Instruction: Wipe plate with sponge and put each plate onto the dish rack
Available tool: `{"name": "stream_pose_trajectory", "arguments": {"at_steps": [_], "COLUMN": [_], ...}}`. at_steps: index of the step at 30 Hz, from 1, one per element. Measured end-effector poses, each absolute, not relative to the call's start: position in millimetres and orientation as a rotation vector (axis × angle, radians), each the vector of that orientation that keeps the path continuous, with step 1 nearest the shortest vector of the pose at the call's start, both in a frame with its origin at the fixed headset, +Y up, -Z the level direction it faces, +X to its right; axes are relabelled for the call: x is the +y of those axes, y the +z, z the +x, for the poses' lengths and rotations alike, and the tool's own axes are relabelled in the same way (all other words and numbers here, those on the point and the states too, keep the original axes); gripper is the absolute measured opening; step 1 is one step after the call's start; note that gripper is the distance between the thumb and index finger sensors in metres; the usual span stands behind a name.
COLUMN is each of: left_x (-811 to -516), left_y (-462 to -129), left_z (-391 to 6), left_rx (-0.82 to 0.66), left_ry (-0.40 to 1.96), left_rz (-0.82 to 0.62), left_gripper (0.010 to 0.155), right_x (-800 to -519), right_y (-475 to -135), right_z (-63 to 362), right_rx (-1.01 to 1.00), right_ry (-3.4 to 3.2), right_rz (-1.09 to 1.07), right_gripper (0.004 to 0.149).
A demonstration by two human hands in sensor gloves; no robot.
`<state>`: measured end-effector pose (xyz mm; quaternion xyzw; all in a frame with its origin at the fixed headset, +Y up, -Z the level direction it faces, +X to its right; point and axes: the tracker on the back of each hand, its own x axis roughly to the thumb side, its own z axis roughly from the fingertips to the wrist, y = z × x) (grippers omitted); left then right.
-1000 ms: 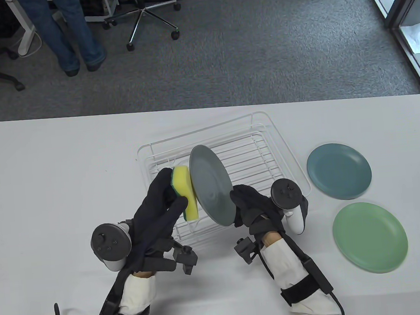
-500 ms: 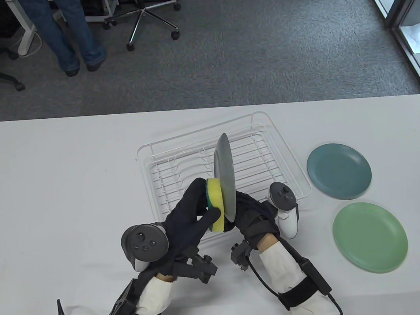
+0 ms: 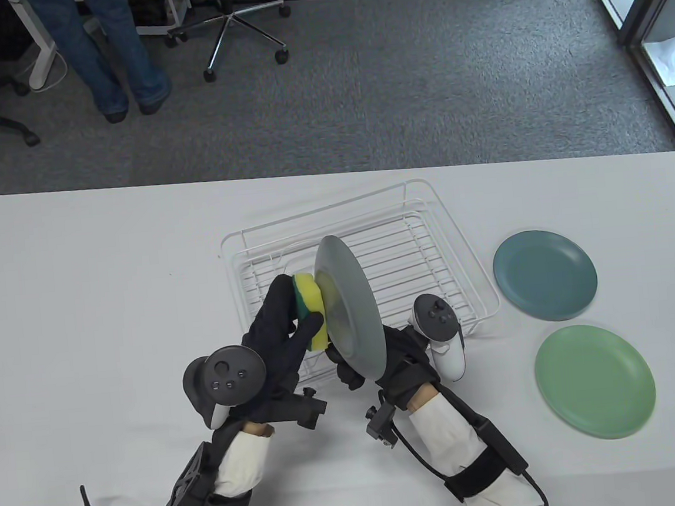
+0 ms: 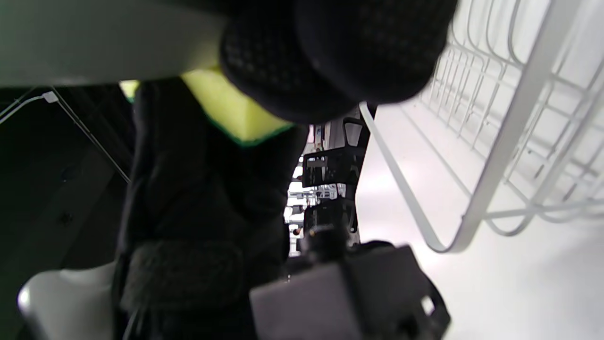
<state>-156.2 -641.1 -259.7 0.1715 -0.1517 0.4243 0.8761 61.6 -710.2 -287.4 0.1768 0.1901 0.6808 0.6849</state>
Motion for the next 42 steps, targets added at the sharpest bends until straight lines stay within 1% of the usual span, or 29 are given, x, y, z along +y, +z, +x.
{"name": "stream_pose_trajectory", "arguments": {"at_steps": [3,7,12,16,19,23,27,29,34,38,42], "left_x": [-642.0,-634.4,-615.2,-602.0,-597.8,-599.3,-607.2,-611.9,-625.5,-637.3,-647.0], "left_y": [-263.6,-260.2,-244.1,-228.4,-220.7,-218.0,-224.1,-228.1,-240.5,-252.5,-263.1], "left_z": [-166.5,-174.6,-175.6,-167.4,-157.5,-146.2,-136.8,-133.7,-132.6,-140.5,-155.4], "left_rx": [-0.292,-0.301,-0.365,-0.452,-0.520,-0.569,-0.588,-0.580,-0.522,-0.443,-0.346], "left_ry": [0.961,1.026,1.061,1.079,1.071,1.030,0.961,0.905,0.818,0.838,0.887], "left_rz": [0.351,0.387,0.480,0.524,0.513,0.477,0.376,0.331,0.296,0.279,0.306], "left_gripper": [0.074,0.074,0.075,0.075,0.076,0.076,0.077,0.078,0.078,0.077,0.077], "right_x": [-709.9,-707.3,-707.0,-709.5,-712.6,-713.7,-712.9,-713.1,-713.5,-713.8,-713.5], "right_y": [-286.3,-285.3,-284.8,-285.9,-287.5,-289.3,-290.5,-291.2,-293.1,-293.6,-292.8], "right_z": [58.4,56.6,56.3,58.4,60.7,65.7,70.4,72.5,76.5,76.2,71.3], "right_rx": [0.428,0.410,0.409,0.405,0.415,0.428,0.438,0.445,0.453,0.456,0.480], "right_ry": [1.560,1.641,1.658,1.668,1.640,1.588,1.529,1.496,1.448,1.453,1.469], "right_rz": [0.406,0.430,0.425,0.394,0.368,0.343,0.336,0.334,0.335,0.345,0.378], "right_gripper": [0.044,0.044,0.044,0.044,0.045,0.045,0.045,0.045,0.045,0.045,0.045]}}
